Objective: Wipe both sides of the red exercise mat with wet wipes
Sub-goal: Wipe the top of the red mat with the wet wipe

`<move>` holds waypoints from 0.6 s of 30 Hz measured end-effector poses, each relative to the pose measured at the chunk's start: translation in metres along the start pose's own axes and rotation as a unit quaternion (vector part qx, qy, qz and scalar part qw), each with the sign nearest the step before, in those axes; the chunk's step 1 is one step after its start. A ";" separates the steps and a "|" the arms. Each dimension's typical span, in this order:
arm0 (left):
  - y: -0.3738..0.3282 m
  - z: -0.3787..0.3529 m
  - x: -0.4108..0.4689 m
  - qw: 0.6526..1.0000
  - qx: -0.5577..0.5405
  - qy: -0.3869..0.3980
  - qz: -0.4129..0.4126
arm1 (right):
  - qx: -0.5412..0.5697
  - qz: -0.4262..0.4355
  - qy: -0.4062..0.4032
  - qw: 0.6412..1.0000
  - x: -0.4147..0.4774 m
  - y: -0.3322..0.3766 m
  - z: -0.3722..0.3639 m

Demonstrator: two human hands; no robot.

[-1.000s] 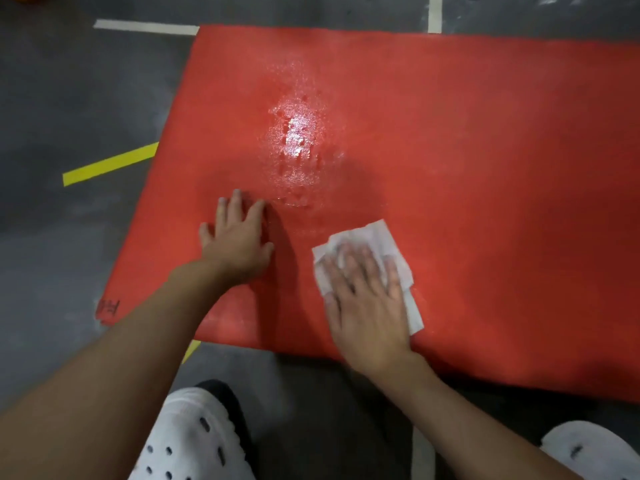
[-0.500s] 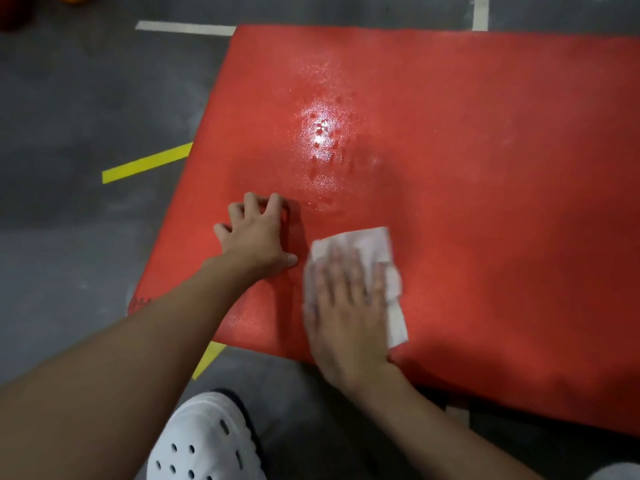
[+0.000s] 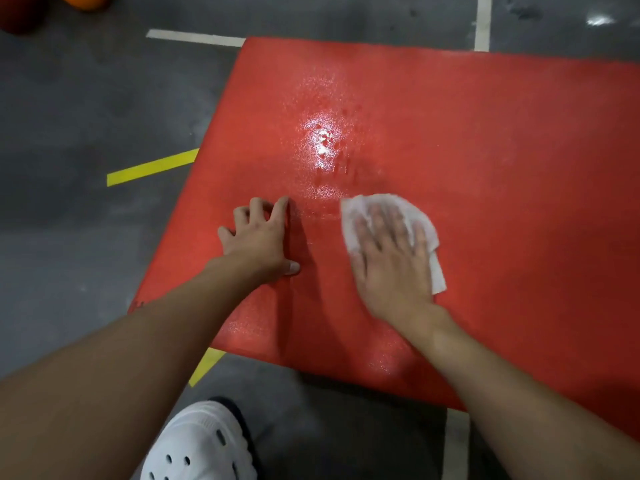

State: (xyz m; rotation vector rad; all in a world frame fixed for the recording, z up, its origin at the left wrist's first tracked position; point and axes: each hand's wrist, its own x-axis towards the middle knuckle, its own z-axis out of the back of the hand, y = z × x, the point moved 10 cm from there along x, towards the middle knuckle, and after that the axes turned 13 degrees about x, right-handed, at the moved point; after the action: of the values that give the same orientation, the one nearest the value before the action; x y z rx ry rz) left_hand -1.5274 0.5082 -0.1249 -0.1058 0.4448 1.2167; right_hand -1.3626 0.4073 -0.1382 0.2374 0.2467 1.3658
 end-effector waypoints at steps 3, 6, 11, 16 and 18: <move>-0.006 -0.001 0.004 1.000 0.020 0.001 -0.012 | 0.013 -0.050 -0.007 0.999 -0.007 0.021 -0.011; -0.011 -0.002 0.009 0.998 0.037 0.019 -0.052 | 0.017 0.106 0.032 0.994 -0.014 0.058 -0.018; -0.011 -0.005 0.011 0.997 0.040 0.032 -0.057 | -0.005 -0.109 -0.017 0.994 0.012 -0.017 0.002; -0.011 -0.001 0.015 0.996 0.050 0.038 -0.057 | -0.011 0.093 0.057 0.994 0.013 0.036 -0.017; -0.010 -0.001 0.017 0.996 0.048 0.050 -0.061 | -0.007 0.041 0.036 0.998 0.033 -0.001 -0.002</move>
State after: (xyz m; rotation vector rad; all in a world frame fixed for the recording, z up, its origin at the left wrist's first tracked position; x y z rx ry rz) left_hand -1.5139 0.5193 -0.1341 -0.1104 0.5766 1.0702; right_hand -1.3561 0.4392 -0.1420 0.1874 0.2902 1.4581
